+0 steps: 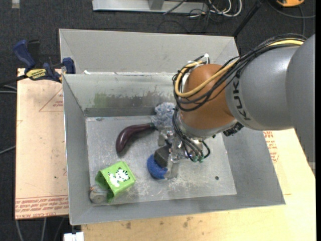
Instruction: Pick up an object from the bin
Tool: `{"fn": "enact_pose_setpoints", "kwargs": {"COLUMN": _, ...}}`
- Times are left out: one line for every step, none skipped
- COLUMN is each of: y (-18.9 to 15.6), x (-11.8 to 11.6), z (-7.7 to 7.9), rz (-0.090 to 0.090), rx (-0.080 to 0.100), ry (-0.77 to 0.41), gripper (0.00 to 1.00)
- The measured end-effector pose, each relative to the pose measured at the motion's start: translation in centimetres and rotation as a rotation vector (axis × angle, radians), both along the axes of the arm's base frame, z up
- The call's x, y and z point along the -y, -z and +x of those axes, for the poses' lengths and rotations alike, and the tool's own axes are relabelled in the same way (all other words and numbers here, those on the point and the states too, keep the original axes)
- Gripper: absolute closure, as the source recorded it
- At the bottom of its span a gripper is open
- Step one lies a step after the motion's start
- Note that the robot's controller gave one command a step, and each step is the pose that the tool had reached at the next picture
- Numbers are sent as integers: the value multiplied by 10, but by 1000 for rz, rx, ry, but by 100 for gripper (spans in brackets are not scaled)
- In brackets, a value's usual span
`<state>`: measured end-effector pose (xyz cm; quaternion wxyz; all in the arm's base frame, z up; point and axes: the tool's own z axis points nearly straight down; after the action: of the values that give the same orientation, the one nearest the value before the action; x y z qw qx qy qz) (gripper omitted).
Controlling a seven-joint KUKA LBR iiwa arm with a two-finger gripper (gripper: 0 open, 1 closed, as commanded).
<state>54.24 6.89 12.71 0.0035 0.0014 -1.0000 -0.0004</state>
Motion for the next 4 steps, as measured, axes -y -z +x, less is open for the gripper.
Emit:
{"fn": "enact_pose_setpoints", "kwargs": {"y": -2, "x": 0, "z": 0, "rz": 0, "rx": 2, "ry": 0, "gripper": 0}}
{"fn": "enact_pose_setpoints", "kwargs": {"y": -2, "x": 8, "z": -5, "rz": 2, "rx": 9, "ry": -42, "gripper": 0}}
{"fn": "enact_pose_setpoints", "kwargs": {"y": 38, "x": 20, "z": -3, "rz": 2, "rx": 16, "ry": -44, "gripper": 0}}
{"fn": "enact_pose_setpoints", "kwargs": {"y": 55, "x": 15, "z": -4, "rz": 1, "rx": 4, "ry": 34, "gripper": 100}}
